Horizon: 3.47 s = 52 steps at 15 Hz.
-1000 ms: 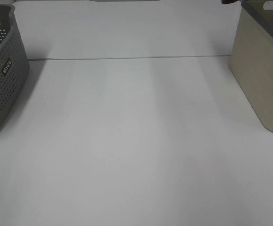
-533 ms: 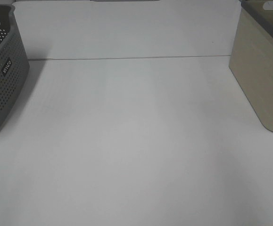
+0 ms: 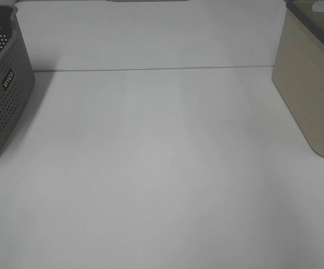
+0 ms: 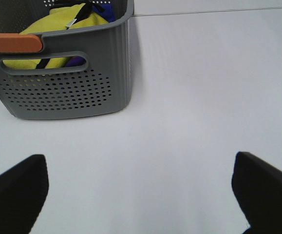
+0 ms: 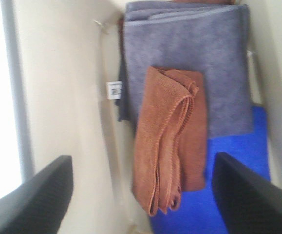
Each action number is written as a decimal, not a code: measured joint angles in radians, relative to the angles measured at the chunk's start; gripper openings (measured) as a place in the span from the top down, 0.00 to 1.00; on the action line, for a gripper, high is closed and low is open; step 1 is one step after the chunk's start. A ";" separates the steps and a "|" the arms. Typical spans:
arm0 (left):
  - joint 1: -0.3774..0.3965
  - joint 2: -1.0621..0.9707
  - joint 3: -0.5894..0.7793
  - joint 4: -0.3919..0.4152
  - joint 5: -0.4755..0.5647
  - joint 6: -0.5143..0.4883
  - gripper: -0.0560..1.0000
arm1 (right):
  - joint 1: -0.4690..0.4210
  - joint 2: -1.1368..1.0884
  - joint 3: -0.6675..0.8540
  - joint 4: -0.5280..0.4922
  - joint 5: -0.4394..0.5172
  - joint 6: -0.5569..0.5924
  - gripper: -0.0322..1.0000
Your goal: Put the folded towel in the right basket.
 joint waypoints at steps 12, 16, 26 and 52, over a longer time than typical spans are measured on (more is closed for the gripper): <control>0.000 0.000 0.000 0.000 0.000 0.000 0.03 | 0.266 -0.422 0.443 -0.015 -0.001 0.074 0.21; 0.000 0.000 0.000 0.000 0.000 0.000 0.03 | 0.267 -0.719 0.833 -0.074 -0.002 0.076 0.21; 0.000 0.000 0.000 0.000 0.000 0.000 0.03 | 0.267 -1.573 1.521 -0.112 -0.038 0.075 0.21; 0.000 0.000 0.000 0.000 0.000 0.000 0.03 | 0.212 -2.040 1.564 -0.118 -0.153 0.038 0.21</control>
